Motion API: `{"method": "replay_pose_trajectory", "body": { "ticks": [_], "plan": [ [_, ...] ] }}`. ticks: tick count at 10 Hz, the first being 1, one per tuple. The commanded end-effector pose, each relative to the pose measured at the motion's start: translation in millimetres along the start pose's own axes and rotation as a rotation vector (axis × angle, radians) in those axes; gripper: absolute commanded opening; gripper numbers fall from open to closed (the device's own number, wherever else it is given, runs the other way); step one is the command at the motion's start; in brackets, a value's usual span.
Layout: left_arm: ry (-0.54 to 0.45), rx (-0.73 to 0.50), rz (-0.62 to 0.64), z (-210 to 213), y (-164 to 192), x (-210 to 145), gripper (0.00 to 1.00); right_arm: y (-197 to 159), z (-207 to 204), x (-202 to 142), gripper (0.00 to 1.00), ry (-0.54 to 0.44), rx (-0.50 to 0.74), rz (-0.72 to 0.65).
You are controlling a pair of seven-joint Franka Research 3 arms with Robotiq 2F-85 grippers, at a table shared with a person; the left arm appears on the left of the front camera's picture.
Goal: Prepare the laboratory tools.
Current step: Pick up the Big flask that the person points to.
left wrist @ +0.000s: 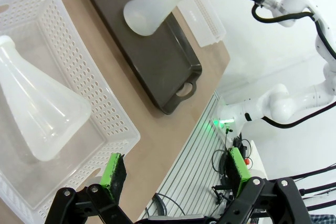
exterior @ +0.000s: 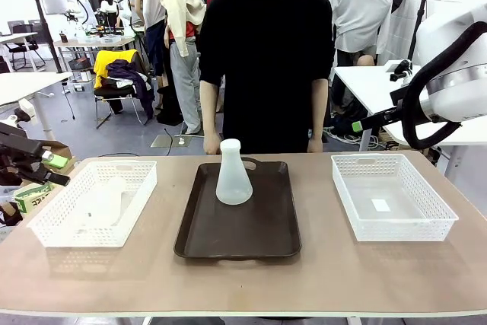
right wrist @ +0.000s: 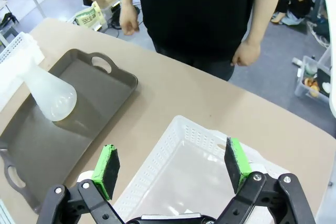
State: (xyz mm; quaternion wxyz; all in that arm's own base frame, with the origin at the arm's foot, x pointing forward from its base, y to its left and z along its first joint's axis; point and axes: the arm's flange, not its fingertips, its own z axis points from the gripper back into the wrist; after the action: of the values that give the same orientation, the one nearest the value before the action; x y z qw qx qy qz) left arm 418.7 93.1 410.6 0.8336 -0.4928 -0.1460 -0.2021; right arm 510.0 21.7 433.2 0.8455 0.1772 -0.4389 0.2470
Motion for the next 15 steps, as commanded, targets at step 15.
{"method": "replay_pose_trajectory", "body": {
  "ticks": [15],
  "plan": [
    [0.078, -0.026, -0.025, 6.9, 4.4, 4.3, 1.0, -1.4, 0.4, -1.0, 1.0, 0.011, -0.001, 0.002]
  ]
}}
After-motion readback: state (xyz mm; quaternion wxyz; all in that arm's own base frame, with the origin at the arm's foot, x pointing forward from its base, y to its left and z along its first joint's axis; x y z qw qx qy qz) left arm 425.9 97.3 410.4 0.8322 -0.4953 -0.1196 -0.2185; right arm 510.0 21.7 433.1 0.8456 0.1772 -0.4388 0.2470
